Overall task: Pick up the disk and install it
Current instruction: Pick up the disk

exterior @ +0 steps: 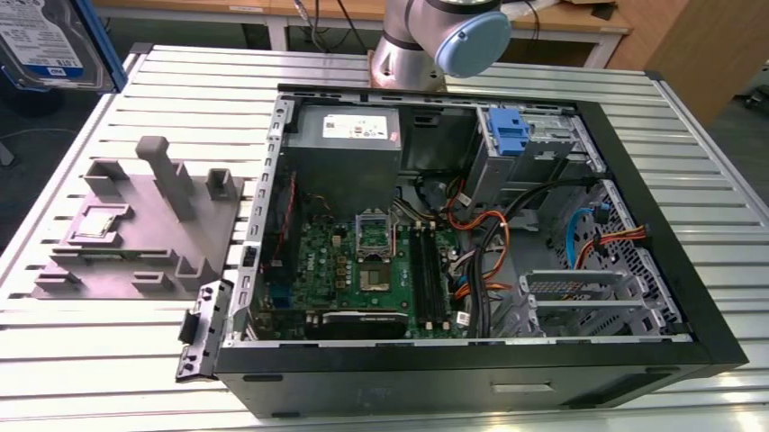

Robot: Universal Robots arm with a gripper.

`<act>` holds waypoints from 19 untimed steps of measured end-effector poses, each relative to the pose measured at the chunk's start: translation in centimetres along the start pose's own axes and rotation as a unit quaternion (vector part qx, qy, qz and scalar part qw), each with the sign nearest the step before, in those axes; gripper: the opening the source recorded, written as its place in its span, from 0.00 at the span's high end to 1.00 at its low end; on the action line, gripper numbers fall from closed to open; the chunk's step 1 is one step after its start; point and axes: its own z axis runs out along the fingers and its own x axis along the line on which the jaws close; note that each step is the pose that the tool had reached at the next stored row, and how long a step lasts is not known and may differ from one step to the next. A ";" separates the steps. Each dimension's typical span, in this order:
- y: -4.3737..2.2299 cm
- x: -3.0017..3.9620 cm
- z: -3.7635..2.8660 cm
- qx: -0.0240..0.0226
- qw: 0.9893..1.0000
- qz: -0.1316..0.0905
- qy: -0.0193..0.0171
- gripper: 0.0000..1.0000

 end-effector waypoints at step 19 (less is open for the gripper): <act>0.00 0.00 -0.08 0.000 1.000 0.000 0.000 0.64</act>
